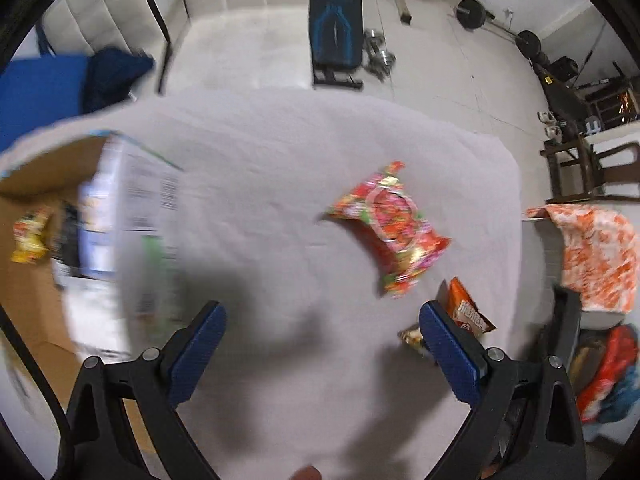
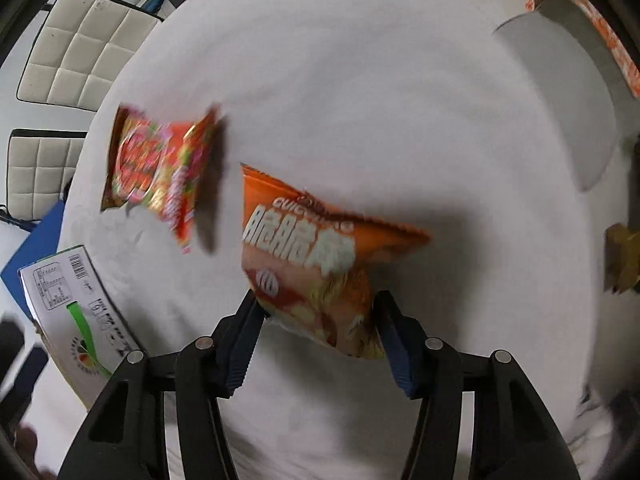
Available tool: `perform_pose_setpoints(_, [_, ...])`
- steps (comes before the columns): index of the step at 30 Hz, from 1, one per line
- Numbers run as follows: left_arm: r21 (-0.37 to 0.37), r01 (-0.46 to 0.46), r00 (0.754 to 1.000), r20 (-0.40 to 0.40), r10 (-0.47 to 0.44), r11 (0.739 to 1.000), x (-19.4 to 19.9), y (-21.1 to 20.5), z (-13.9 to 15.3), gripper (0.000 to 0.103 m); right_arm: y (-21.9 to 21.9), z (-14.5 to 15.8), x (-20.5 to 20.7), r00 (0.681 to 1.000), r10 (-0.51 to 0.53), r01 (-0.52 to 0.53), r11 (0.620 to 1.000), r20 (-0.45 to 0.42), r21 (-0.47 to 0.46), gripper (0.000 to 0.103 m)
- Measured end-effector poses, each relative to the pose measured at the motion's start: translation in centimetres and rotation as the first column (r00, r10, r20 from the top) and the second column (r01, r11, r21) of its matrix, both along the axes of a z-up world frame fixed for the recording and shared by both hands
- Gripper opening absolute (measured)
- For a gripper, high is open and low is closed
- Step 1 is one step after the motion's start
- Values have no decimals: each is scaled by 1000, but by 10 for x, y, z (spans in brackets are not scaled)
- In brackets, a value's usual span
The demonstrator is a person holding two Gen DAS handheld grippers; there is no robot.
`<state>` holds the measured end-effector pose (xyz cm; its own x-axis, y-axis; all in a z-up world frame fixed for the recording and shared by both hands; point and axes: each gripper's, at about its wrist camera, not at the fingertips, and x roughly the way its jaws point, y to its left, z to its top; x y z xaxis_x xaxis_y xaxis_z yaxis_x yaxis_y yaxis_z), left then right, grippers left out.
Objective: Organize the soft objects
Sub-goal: 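Grasp the red jacket-print bag with the left tool while the right tool grasps the orange CUICUIJIAO bag, then carry both bags into the box and open both tools to release them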
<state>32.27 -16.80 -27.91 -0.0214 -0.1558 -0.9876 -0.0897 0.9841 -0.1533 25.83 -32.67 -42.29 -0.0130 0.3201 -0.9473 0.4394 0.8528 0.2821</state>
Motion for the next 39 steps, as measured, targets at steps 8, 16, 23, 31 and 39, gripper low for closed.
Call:
perform_pose_setpoints(8, [-46,-50,990,-137,43,998,50,-49,-62,98,-55,10,30,997,77,-78,996,-26,-34,59])
perform_pose_setpoints(16, [33,1,980,-197,6,999,71,-78,-108,79,-56,-5,43,993,101,-103,994,-59,-25,68])
perform_pose_setpoints(23, [96,191,978,-97,-182,977,51,-81,-90,45,-67,-8,42,993,95,-93,995,-68,24,68])
perform_pose_setpoints(31, [190,333,943,-52,-329,924,-3,-76,-85,45,-72,-11,36,996,76,-74,996,-53,47,68])
perform_pose_setpoints(39, [122,211,977,-31,-209,970,3,-58,-83,44,-65,-10,31,1000,22,-22,1000,-21,14,64])
